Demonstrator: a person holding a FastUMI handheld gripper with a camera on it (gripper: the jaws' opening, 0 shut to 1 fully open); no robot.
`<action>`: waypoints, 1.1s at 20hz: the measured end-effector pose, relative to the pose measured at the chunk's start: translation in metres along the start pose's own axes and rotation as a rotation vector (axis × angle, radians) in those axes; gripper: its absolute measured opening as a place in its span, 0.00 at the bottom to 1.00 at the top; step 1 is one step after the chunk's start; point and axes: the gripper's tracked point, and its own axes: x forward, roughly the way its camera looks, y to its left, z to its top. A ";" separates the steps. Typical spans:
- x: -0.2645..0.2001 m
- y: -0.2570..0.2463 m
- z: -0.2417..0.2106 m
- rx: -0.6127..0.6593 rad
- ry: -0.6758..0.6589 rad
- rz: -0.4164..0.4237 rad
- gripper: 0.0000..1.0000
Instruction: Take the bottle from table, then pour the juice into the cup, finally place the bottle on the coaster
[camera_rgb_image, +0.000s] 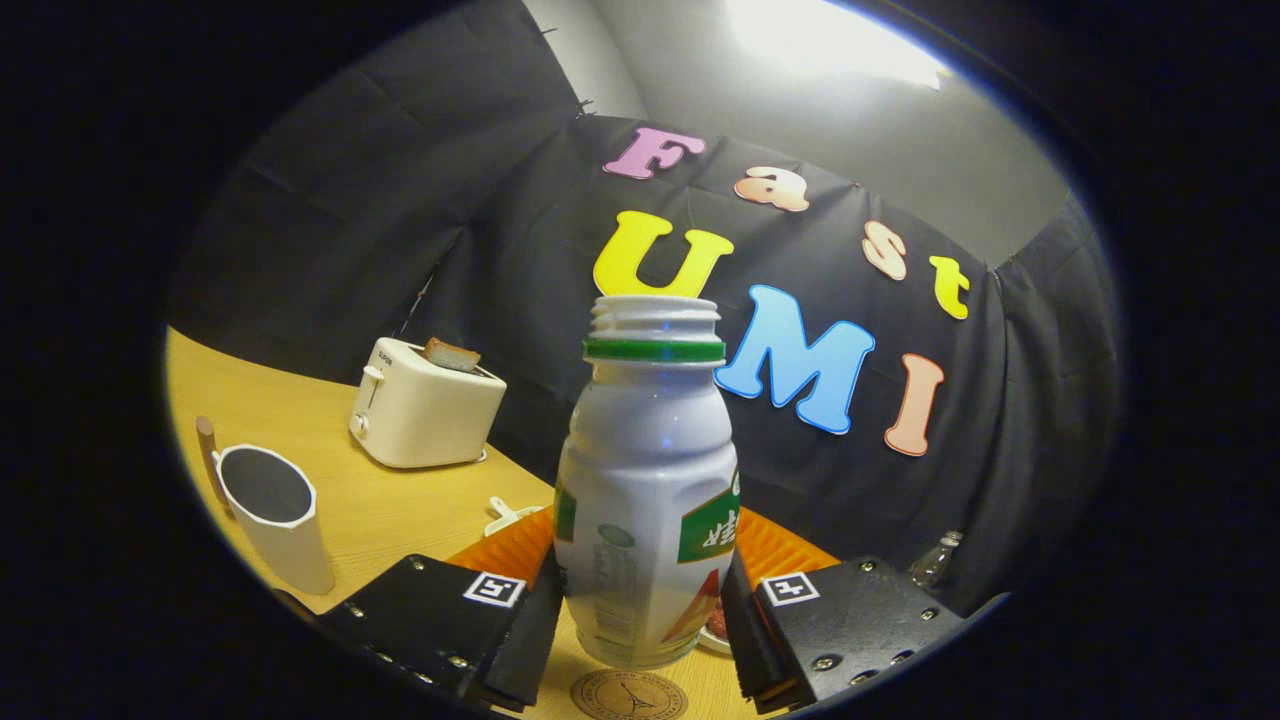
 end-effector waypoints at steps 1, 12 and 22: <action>0.000 -0.002 0.000 0.021 0.001 -0.006 0.71; -0.002 -0.041 -0.031 0.185 0.098 -0.057 0.71; -0.006 -0.041 -0.068 0.292 0.203 -0.015 0.71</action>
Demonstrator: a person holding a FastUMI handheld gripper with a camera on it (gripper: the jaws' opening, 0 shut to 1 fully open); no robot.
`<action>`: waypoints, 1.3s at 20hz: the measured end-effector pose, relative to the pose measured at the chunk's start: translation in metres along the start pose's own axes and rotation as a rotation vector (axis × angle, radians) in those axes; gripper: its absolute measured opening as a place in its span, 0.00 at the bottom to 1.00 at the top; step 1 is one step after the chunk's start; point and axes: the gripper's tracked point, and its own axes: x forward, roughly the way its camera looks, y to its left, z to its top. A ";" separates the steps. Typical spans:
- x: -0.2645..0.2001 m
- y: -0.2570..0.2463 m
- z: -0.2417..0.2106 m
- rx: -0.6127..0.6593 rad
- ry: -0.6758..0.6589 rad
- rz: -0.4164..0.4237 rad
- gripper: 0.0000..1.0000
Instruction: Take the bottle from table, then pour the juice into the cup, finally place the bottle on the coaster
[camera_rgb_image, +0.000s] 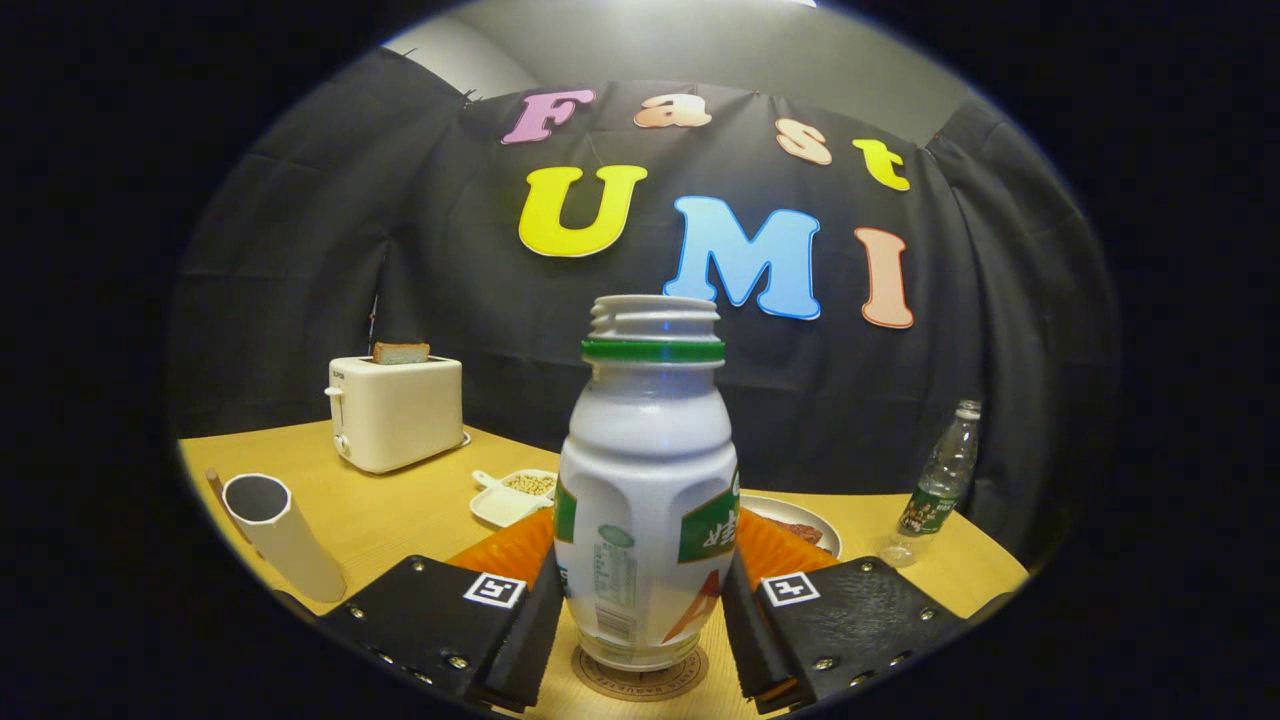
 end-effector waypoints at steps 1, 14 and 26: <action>0.000 -0.002 -0.003 0.002 0.010 -0.007 0.71; 0.008 -0.006 -0.041 0.075 0.091 -0.015 0.71; 0.010 -0.012 -0.047 0.095 0.047 -0.062 0.74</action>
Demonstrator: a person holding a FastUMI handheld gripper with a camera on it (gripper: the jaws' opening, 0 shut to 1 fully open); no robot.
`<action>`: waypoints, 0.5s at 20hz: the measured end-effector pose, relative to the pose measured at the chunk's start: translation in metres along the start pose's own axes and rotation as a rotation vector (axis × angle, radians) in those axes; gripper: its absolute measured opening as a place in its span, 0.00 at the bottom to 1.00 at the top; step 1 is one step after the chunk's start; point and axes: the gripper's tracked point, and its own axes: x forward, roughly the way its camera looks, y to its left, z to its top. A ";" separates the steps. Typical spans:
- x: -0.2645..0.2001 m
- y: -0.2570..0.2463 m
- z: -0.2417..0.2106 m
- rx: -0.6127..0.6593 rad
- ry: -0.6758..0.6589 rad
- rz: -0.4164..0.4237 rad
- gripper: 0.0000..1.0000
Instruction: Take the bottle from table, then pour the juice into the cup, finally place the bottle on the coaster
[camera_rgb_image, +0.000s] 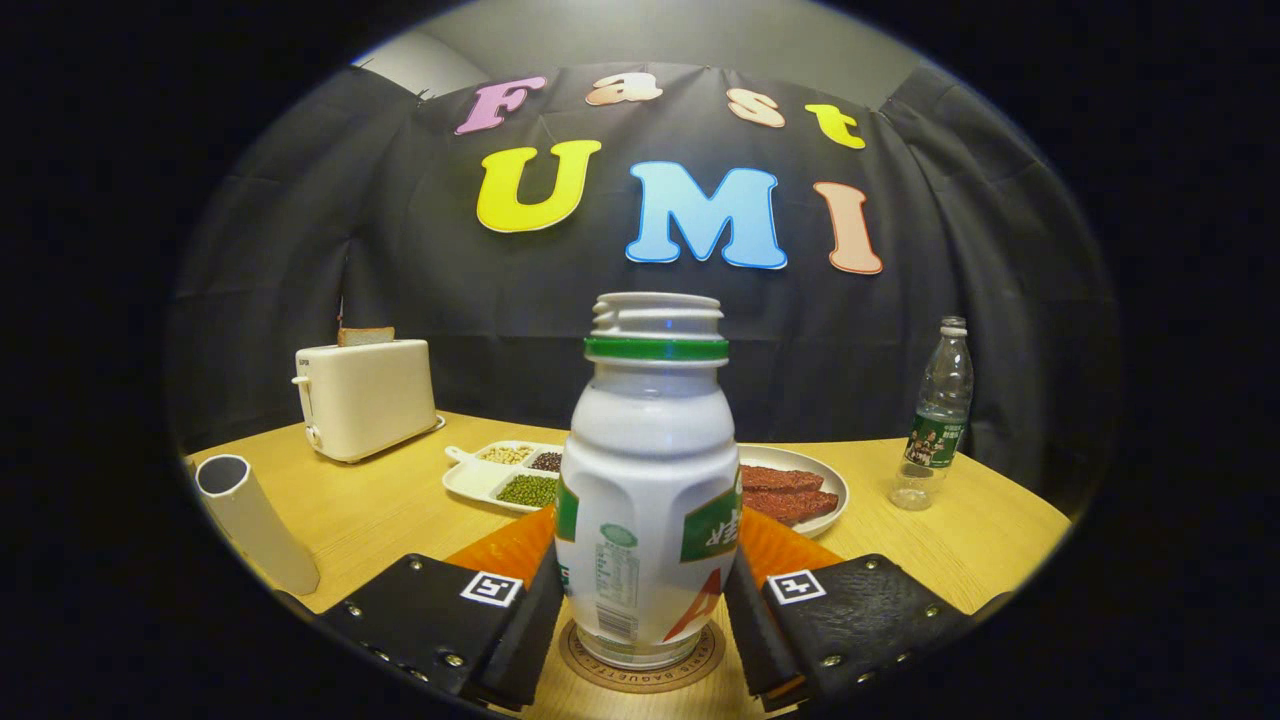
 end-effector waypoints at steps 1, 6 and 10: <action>0.000 -0.001 0.000 -0.010 -0.003 -0.012 0.74; -0.005 -0.004 0.019 -0.033 -0.056 -0.040 0.92; -0.015 -0.001 0.044 -0.046 -0.110 -0.046 0.96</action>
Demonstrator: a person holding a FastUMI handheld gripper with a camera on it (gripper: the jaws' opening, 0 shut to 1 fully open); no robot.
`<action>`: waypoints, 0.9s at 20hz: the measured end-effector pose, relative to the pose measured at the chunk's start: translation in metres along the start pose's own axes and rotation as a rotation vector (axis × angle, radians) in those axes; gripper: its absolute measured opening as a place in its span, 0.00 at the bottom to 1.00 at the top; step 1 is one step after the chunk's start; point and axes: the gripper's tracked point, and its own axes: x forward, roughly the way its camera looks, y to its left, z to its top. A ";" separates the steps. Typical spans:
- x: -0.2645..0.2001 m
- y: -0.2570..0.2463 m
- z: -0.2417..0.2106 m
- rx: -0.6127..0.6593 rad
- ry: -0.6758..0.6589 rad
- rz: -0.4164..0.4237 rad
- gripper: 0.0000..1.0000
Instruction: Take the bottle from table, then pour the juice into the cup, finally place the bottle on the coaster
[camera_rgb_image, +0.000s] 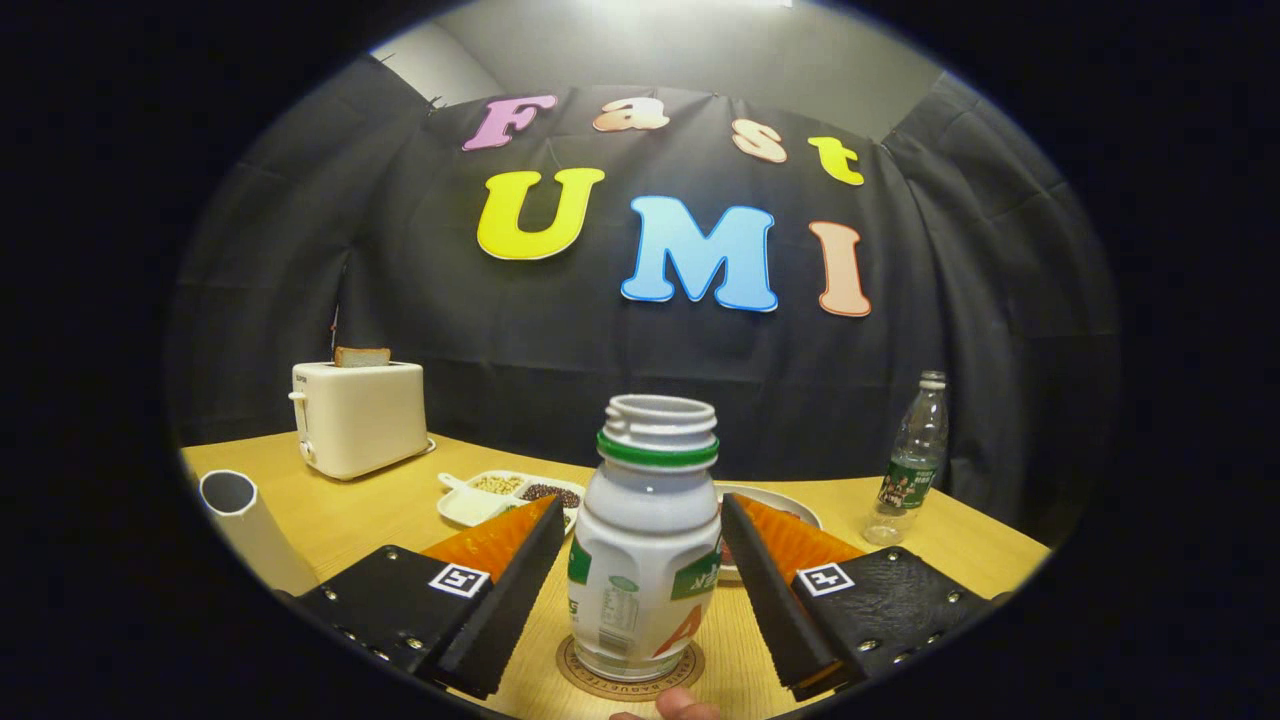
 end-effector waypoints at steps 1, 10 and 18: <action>-0.002 0.000 0.007 -0.002 -0.014 -0.006 0.96; -0.034 0.003 0.087 -0.054 -0.157 -0.052 0.96; -0.071 0.005 0.162 0.010 -0.190 -0.052 0.96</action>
